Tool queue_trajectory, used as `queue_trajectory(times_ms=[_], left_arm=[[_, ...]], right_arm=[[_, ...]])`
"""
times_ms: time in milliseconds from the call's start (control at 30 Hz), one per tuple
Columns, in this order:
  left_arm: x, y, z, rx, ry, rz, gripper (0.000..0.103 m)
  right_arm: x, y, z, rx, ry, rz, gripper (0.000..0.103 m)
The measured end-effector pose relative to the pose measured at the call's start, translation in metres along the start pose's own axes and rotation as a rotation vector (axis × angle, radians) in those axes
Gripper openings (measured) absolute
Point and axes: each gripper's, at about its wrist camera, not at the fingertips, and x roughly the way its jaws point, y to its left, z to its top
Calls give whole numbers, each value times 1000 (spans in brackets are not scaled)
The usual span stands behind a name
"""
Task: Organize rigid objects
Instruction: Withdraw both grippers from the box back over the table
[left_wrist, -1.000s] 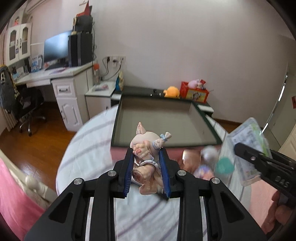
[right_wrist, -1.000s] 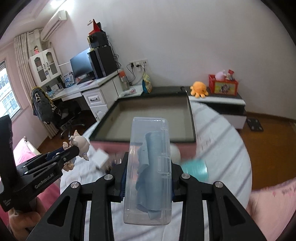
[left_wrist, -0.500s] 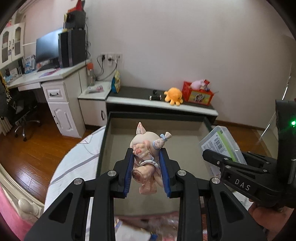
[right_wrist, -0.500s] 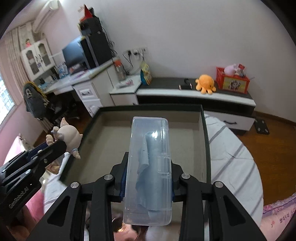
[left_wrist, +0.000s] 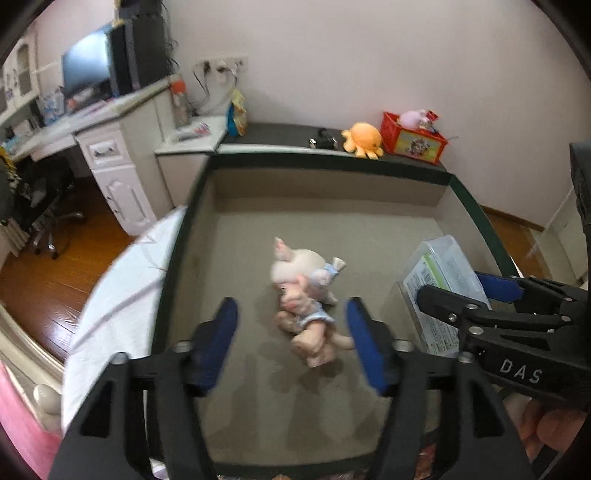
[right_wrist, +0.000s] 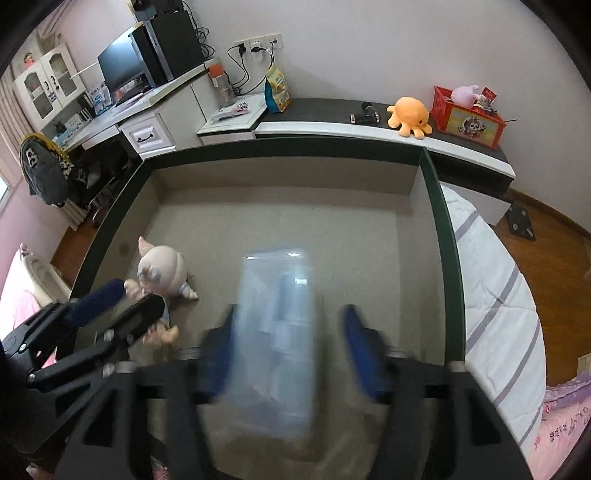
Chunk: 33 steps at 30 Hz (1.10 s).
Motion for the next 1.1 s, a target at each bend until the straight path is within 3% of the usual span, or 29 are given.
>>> queue_trajectory(times_ms=[33,100,167,200,233,400,600,867,1100], left_arm=[[-6,3,-1,-7,-12,-1,74],[-23,9,-2,-25,-45,-28,94],[-44,12,-5,-29,-99,-15,101],[-58,12,-7,-30,-127,1,102],[-68,13,-9,-32,-144,5,103],[-124,17,-25,-51,-227,7,103],[-167,24,-49,-68,-257,19,103],[-199,20,-85,-57,-271,31,103],[-220,12,-113,-41,-298,100,103]], right_arm=[[-3,-1,-1,4,-7,-12,77],[-12,-4,-2,28,-35,-11,89],[-29,-6,-7,70,-75,13,93],[-38,-7,-10,81,-95,12,102],[-48,-7,-14,86,-125,17,103],[-96,3,-31,113,-233,36,103],[-145,17,-60,102,-308,31,103],[-193,25,-104,72,-377,0,103],[-217,33,-145,56,-429,-59,103]])
